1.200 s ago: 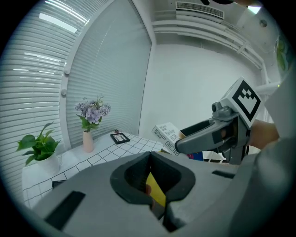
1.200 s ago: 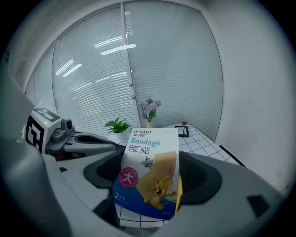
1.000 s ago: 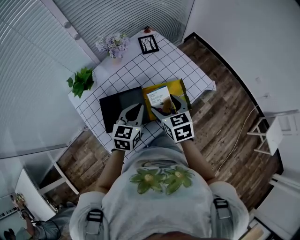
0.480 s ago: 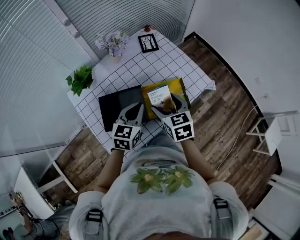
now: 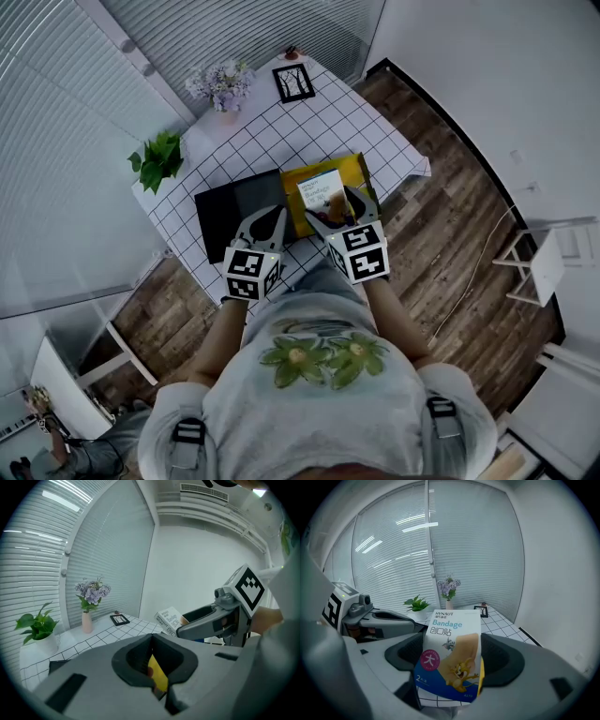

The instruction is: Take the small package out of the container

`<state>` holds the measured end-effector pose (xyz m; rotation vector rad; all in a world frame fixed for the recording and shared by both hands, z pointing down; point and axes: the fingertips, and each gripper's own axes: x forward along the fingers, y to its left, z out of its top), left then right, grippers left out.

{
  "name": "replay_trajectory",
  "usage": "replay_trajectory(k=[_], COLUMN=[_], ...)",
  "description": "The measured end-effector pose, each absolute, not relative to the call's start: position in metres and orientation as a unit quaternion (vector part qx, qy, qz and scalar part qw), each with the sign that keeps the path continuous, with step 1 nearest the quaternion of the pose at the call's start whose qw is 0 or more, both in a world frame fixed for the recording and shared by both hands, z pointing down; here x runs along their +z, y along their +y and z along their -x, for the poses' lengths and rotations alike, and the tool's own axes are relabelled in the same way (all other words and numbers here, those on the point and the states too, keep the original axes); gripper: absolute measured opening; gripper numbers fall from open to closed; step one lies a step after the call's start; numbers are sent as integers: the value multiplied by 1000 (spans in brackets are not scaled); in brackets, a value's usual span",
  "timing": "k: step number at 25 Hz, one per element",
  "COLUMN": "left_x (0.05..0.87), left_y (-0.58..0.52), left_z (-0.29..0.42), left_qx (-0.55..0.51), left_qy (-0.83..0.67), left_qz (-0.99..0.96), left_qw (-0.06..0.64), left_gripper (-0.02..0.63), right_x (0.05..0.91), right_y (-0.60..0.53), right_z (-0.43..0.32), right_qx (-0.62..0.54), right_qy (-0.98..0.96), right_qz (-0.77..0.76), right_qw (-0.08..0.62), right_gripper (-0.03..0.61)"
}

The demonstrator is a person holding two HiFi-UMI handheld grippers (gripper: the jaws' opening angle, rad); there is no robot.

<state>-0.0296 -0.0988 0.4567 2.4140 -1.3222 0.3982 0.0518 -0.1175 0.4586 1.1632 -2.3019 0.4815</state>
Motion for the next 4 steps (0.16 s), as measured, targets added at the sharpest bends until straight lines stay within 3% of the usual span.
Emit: replay_trajectory(k=[4], left_x=[459], left_y=[-101], left_z=[30], left_qx=[143], left_qy=[-466], left_qz=[-854], left_qw=[181], left_gripper=[6], right_x=[461], right_y=[-121], right_z=[-53], right_qx=[177], right_qy=[-847], right_qz=[-430], right_qw=[258], right_gripper=[368])
